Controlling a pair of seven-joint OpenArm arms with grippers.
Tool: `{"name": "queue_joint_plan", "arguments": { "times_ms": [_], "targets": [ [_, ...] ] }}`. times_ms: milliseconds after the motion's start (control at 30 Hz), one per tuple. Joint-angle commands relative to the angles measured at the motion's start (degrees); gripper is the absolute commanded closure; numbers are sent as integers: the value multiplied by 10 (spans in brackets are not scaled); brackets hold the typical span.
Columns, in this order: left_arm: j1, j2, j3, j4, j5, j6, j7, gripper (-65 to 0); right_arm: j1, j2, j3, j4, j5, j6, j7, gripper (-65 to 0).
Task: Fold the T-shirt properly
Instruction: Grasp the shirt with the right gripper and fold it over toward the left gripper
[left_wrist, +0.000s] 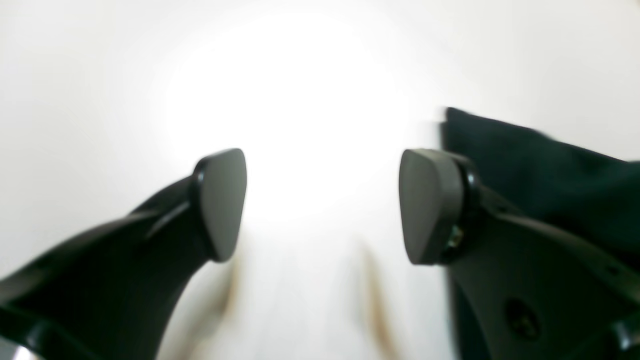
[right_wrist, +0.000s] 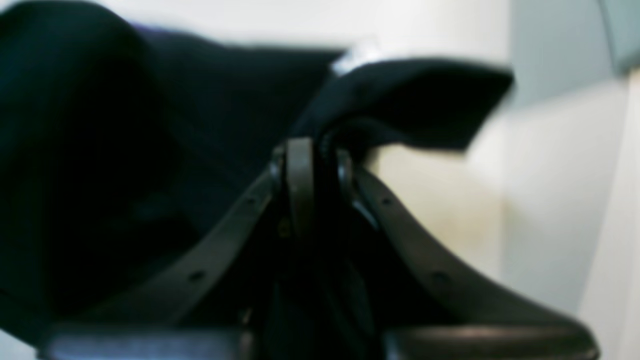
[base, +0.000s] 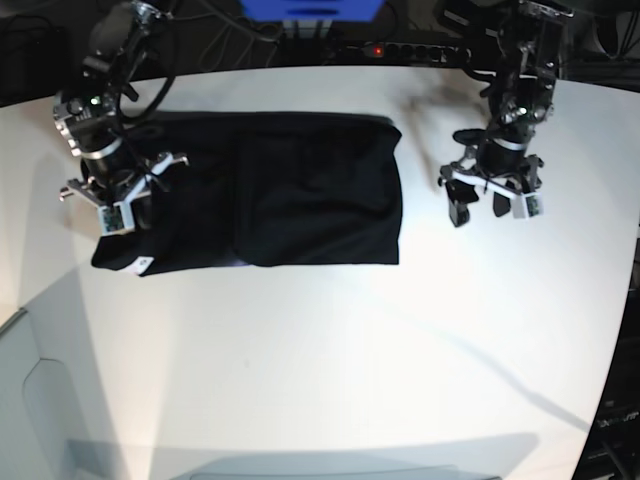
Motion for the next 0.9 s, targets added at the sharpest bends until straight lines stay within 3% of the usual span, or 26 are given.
{"name": "queue_joint_plan", "arguments": {
  "times_ms": [0, 200, 533, 700, 867],
  "targets": [
    [-15, -4, -1, -5, 0, 1, -11, -457, -4, -4, -11, 22, 11, 4, 18, 0],
    [-55, 15, 18, -56, 5, 1, -10, -457, -8, -11, -104, 34, 11, 4, 18, 0],
    [-119, 19, 107, -100, 5, 2, -10, -457, 9, -11, -346, 31, 8, 4, 18, 0],
    [-119, 19, 113, -108, 6, 2, -10, -457, 58, -11, -440, -26, 8, 4, 15, 0],
    [-118, 16, 112, -108, 6, 2, -10, -457, 100, -9, -493, -107, 8, 4, 19, 0]
  ]
}}
